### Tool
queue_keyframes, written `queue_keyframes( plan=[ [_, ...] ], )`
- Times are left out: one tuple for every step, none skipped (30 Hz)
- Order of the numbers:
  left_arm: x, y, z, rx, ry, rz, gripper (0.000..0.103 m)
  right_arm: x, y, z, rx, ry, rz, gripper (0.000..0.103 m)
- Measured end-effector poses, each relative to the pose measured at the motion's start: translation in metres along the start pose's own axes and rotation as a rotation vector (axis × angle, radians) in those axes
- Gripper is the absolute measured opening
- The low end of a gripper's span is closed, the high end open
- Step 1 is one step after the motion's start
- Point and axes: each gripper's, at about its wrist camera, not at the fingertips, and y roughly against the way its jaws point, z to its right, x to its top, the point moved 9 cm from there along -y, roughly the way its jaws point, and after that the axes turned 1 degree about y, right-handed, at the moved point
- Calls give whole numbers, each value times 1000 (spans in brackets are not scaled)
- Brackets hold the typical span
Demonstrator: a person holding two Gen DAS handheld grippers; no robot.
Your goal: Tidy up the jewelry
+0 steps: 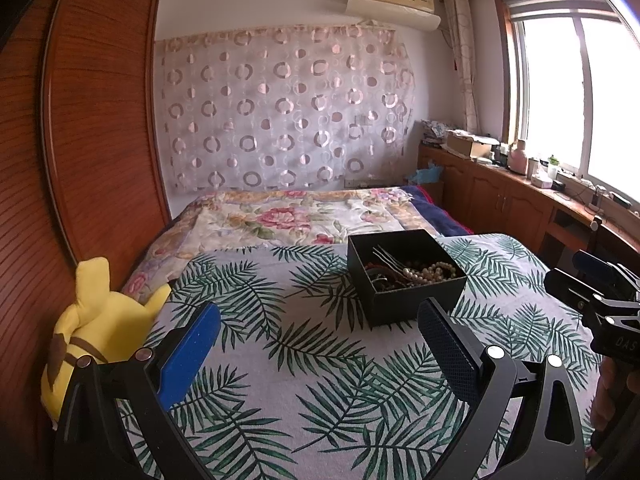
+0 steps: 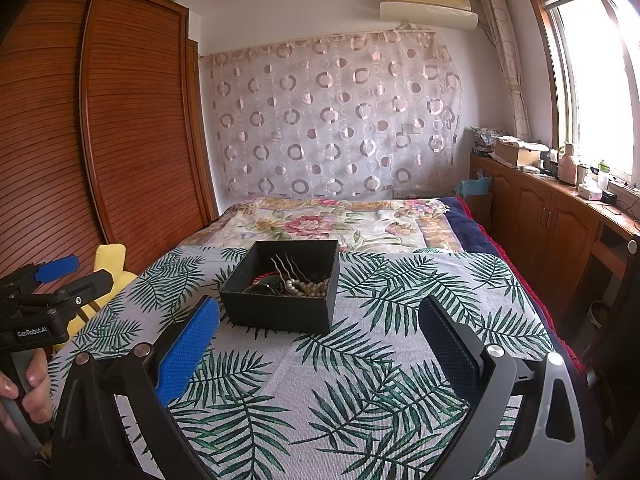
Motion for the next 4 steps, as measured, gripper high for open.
queue_keyframes(
  plan=[
    [0, 0, 0, -4, 0, -1, 95, 0, 0, 0, 0, 0, 0, 100],
    [1, 1, 0, -2, 1, -1, 95, 1, 0, 0, 0, -1, 0, 100],
    [1, 1, -1, -1, 1, 0, 95, 1, 0, 0, 1, -2, 0, 100],
    [1, 1, -1, -2, 0, 1, 95, 0, 0, 0, 0, -2, 0, 100]
  ],
)
